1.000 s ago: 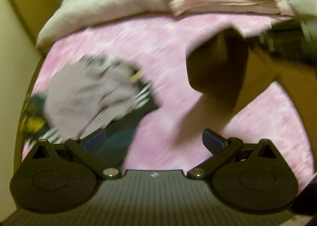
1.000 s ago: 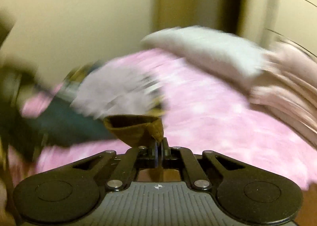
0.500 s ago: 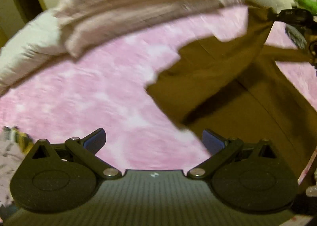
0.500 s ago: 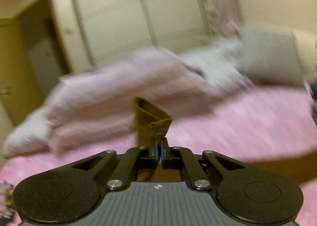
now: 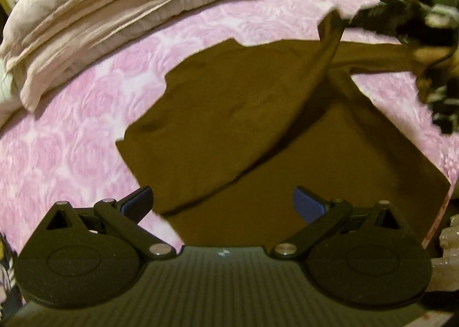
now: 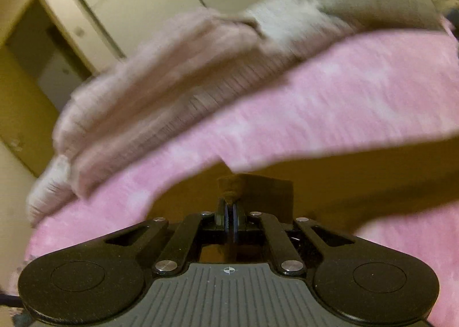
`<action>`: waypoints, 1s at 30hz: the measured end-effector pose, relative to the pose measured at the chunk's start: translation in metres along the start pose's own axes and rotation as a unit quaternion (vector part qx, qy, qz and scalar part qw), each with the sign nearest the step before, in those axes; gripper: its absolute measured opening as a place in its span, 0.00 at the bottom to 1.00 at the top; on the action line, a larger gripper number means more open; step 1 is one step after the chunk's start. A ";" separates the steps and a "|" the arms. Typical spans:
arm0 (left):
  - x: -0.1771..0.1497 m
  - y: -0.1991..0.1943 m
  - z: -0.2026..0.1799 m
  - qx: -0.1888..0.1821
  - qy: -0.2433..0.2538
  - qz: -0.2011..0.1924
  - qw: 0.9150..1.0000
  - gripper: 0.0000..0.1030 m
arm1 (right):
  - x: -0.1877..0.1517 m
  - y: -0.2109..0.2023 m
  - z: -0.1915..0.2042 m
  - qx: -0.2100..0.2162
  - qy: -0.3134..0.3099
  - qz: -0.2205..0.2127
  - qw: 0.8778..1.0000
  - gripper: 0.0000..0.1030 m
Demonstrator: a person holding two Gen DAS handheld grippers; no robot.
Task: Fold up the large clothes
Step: 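Fold the held sleeve diagonally across the shirt body with the right gripper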
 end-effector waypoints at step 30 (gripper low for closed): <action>0.009 0.023 -0.041 -0.012 0.009 0.034 0.999 0.99 | -0.012 0.035 -0.091 -0.050 0.071 0.077 0.993 0.06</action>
Point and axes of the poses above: each gripper's, at about its wrist camera, not at the fingertips, and y roughly the way its jaws point, z to its left, x to its top, the point moved 6 cm from there along y, roughly the way its jaws point, and after that the axes turned 7 degrees about z, right-handed, at the moved point
